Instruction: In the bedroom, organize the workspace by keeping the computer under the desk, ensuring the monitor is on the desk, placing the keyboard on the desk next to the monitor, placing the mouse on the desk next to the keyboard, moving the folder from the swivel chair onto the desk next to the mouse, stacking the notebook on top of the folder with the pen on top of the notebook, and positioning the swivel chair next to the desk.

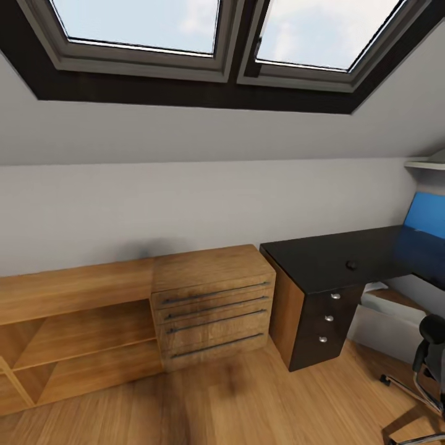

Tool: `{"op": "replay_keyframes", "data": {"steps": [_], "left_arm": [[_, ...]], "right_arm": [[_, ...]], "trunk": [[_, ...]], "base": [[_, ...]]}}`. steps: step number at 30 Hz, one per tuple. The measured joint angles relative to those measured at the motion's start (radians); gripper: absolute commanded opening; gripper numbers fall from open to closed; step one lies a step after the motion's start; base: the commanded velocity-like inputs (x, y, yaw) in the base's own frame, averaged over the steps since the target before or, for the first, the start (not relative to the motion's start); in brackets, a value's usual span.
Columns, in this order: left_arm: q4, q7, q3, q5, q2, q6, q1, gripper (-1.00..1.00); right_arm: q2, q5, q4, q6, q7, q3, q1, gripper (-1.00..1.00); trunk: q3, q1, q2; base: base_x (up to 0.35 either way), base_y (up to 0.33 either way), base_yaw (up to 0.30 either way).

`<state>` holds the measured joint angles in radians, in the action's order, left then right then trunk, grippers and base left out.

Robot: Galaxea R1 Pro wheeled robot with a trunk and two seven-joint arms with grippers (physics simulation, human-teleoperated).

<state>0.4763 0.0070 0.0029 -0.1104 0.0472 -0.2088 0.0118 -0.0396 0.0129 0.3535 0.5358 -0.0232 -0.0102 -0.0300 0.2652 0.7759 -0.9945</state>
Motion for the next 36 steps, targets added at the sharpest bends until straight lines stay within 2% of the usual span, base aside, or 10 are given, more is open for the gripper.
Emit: {"op": "replay_keyframes", "data": {"steps": [6, 14, 27, 31, 36], "left_arm": [[-0.001, 0.000, 0.000, 0.000, -0.001, -0.006, 0.000, 1.00], [-0.001, 0.000, 0.000, 0.000, -0.002, -0.009, 0.000, 1.00], [-0.049, 0.000, -0.001, 0.000, -0.002, -0.081, 0.000, 1.00], [-0.055, 0.000, -0.001, 0.000, -0.001, -0.085, 0.000, 1.00], [-0.057, 0.000, -0.001, 0.002, -0.001, -0.086, 0.000, 1.00]], "right_arm": [[0.003, 0.000, -0.001, 0.002, 0.000, 0.000, 0.000, 1.00], [0.003, -0.002, -0.002, 0.002, 0.000, 0.000, 0.000, 1.00], [0.004, -0.011, 0.001, 0.003, 0.003, 0.000, 0.000, 1.00], [0.019, -0.016, 0.001, 0.017, 0.003, 0.000, 0.000, 1.00], [0.023, -0.026, -0.001, 0.019, 0.004, 0.001, 0.000, 1.00]], "trunk": [[-0.019, -0.023, 0.042], [-0.019, -0.023, 0.042], [-0.019, -0.023, 0.042], [-0.019, -0.023, 0.042], [-0.019, -0.023, 0.042]], "base": [[0.000, 0.000, -0.210], [0.000, 0.000, -0.279], [0.000, 0.000, -0.295], [0.000, 0.000, -0.296], [0.000, 0.000, -0.256]]}}
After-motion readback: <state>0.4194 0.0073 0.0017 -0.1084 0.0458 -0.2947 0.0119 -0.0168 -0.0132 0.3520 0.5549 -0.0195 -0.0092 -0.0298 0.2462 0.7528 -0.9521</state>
